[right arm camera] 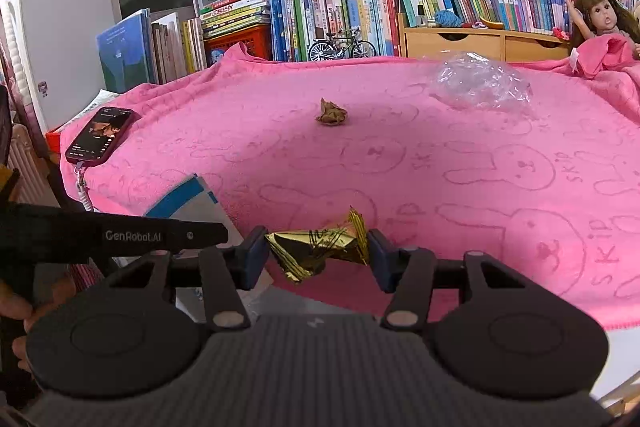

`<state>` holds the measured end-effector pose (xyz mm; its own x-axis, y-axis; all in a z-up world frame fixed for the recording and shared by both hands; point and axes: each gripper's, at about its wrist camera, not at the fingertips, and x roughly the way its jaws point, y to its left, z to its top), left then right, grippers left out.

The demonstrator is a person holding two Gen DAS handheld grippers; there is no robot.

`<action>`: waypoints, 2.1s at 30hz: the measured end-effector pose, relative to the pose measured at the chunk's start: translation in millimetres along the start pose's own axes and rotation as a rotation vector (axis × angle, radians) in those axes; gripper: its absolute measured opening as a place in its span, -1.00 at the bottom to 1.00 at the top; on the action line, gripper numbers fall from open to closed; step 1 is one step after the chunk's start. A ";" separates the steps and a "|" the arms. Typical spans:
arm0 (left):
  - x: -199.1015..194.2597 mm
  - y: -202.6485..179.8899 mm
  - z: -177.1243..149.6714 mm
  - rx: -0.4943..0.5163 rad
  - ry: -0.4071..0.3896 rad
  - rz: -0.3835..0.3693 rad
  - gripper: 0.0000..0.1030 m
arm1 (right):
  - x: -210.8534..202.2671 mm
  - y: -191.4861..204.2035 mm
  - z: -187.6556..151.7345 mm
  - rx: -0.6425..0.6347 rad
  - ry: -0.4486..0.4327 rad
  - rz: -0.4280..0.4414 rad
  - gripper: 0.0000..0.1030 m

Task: Collect trash
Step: 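Lower both tools into the bin and open them to drop the items, then raise both empty tools back over the towel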

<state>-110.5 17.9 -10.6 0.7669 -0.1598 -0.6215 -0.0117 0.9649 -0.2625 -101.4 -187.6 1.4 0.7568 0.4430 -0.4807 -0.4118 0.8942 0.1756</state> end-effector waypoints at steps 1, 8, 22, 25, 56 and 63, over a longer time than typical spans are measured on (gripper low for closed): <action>0.0 -0.4 -1.8 0.008 0.008 0.002 -0.86 | -0.4 0.0 -1.3 0.004 0.005 0.004 0.07; -3.9 1.8 -34.0 0.054 0.130 0.014 -0.85 | -6.2 5.0 -21.5 0.034 0.071 0.038 0.06; 56.2 18.3 -102.9 0.046 0.497 0.082 -0.84 | 19.2 2.6 -91.6 0.122 0.353 0.012 0.06; 62.0 17.6 -110.2 0.047 0.530 0.084 -0.83 | 26.3 1.2 -100.0 0.148 0.394 0.007 0.07; 37.7 5.6 -81.0 0.121 0.397 0.135 0.12 | 27.9 -3.0 -97.1 0.192 0.412 0.023 0.72; 31.8 6.3 -72.2 0.102 0.372 0.125 0.15 | 22.8 -3.0 -91.5 0.184 0.382 0.022 0.76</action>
<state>-132.5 3.8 -85.3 0.4785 -0.0869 -0.8738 -0.0117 0.9944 -0.1053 -129.3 -186.2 -88.7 0.4921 0.4374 -0.7527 -0.3023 0.8967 0.3234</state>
